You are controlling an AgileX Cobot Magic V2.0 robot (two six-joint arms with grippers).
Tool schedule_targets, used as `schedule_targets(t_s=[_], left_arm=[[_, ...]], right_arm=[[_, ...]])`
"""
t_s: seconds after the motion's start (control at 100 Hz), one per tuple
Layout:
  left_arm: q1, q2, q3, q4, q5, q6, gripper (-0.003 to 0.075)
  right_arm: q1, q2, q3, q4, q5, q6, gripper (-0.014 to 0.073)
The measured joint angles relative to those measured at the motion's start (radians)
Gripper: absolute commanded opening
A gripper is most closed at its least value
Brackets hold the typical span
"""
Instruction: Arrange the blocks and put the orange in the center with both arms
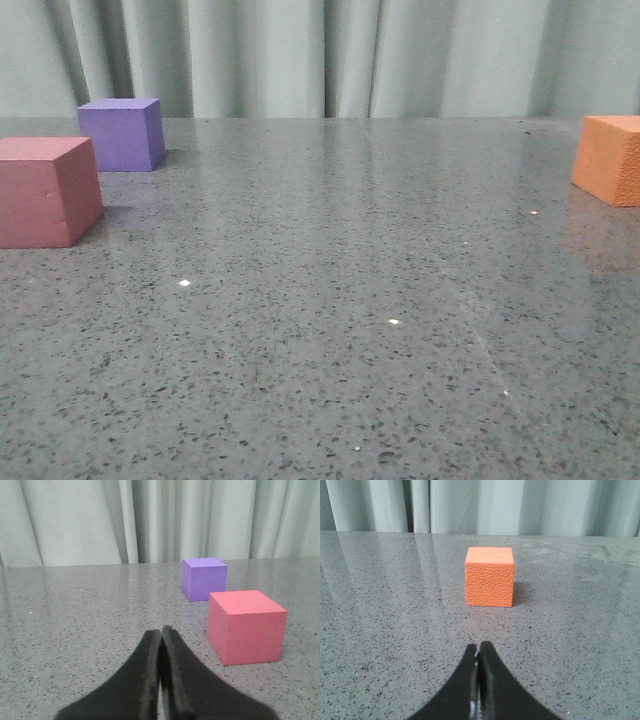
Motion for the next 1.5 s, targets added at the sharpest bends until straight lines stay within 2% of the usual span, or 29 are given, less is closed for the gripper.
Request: schedule_targets(t_s=[0.63,0.89,1.02,1.12,1.3,1.5], left_arm=[[0.0,0.0,0.0,0.0,0.0,0.0,-0.0019],[0.0,0.0,0.0,0.0,0.0,0.0,-0.0019],[0.0,0.0,0.0,0.0,0.0,0.0,-0.0019],[0.0,0.0,0.0,0.0,0.0,0.0,-0.0019],[0.0,0.0,0.0,0.0,0.0,0.0,-0.0019],[0.0,0.0,0.0,0.0,0.0,0.0,-0.0019]], right_arm=[[0.0,0.0,0.0,0.0,0.0,0.0,-0.0067],[0.0,0.0,-0.014,0.004,-0.058,0.038,-0.0067],[0.0,0.003,-0.129,0.006,0.044,0.055,-0.0067],[0.0,0.073,-0.251,0.008,0.161,0.055,-0.0067],[0.0,0.339,-0.479,0.008,0.326,0.057,-0.0067],[0.0,0.655,-0.707,0.008,0.357,0.057,-0.0067]])
